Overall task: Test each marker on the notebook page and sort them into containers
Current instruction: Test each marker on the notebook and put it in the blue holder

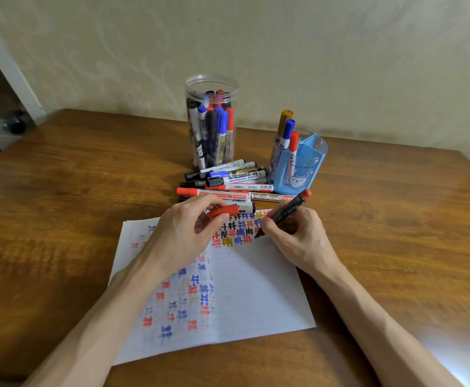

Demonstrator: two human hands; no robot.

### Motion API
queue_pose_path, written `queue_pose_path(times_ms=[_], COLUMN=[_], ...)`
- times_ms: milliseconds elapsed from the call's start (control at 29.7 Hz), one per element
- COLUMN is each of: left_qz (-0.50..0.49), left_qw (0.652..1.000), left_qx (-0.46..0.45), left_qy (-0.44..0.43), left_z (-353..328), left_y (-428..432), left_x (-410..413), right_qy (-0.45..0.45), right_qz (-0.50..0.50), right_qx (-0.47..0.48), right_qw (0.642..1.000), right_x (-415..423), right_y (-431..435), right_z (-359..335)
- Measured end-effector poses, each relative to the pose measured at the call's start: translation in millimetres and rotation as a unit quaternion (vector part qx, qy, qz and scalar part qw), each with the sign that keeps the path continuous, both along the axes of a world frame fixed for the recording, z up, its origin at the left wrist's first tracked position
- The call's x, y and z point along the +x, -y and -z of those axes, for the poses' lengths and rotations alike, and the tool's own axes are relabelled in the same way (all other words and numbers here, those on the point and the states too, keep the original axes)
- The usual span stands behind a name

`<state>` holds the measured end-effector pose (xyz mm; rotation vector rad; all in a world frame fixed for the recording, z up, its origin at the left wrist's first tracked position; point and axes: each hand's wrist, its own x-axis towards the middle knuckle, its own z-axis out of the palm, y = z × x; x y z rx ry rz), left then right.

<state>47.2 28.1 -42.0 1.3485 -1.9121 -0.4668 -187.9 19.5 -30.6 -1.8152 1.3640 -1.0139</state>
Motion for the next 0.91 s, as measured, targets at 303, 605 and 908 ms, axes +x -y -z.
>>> queue_pose_path(times_ms=[303, 605, 908], left_qz=[0.004, 0.004, 0.011], left_qw=[1.0, 1.0, 1.0], left_qx=[-0.008, -0.013, -0.005], left_qy=[-0.006, 0.002, 0.001], left_z=[1.5, 0.6, 0.7], left_y=[-0.2, -0.7, -1.0], left_x=[1.1, 0.1, 0.4], right_qy=[-0.008, -0.009, -0.007], right_qz=[0.013, -0.01, 0.002], right_qx=[-0.014, 0.008, 0.011], right_qw=[1.0, 1.0, 1.0], right_x=[-1.4, 0.9, -0.7], right_y=[0.8, 0.0, 1.3], right_z=[2.1, 0.9, -0.4])
